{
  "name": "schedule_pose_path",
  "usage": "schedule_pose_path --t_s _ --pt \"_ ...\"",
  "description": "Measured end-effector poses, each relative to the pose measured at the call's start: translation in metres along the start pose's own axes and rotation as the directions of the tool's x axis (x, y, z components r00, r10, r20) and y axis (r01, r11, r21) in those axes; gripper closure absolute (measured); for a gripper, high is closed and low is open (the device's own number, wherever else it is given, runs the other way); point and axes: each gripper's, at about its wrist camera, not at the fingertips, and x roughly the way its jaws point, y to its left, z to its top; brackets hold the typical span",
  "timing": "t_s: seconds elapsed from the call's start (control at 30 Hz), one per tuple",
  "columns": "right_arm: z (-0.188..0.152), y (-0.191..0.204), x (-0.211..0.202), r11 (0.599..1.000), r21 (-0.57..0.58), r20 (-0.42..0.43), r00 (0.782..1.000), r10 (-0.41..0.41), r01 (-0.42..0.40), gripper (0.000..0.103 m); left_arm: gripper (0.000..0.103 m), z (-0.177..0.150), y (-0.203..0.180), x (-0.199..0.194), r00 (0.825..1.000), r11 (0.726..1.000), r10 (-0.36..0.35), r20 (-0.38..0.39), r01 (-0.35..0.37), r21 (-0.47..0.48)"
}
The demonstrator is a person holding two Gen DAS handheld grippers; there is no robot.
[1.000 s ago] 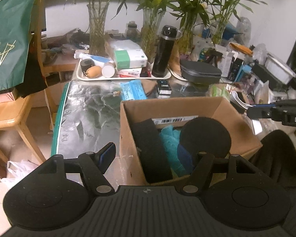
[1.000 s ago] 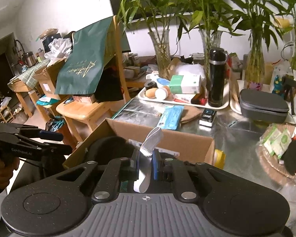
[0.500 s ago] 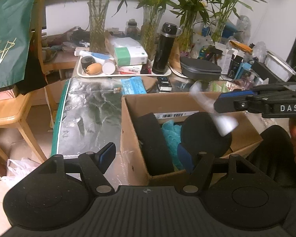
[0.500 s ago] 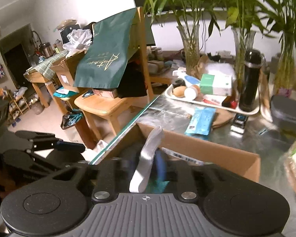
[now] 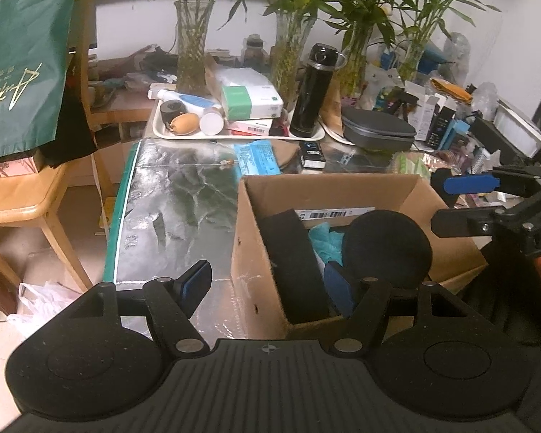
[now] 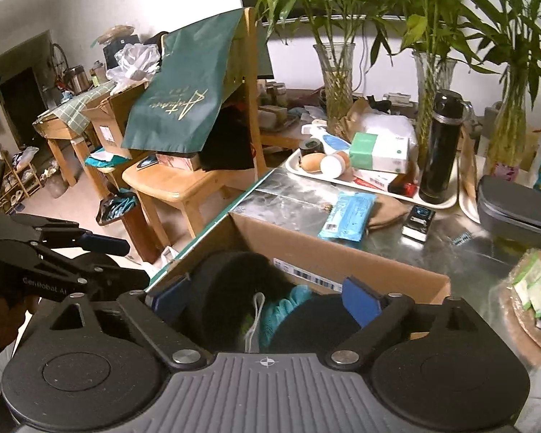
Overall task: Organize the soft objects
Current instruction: 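Lower the white strip into the box and open the right gripper, then move the right gripper to the yellow wet-wipes pack on the foil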
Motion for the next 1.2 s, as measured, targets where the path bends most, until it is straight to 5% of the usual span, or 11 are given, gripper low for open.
schedule_pose_path --t_s 0.77,1.2 --pt "0.017 -0.032 -0.041 0.992 -0.039 -0.025 0.992 -0.123 0.122 0.0 0.035 0.06 -0.015 -0.013 0.999 1.0 -0.004 0.046 0.002 0.025" --pt "0.02 -0.087 -0.022 0.971 0.056 0.015 0.973 -0.232 0.231 0.0 0.035 0.084 -0.008 0.018 0.999 1.0 -0.004 0.047 0.003 0.026"
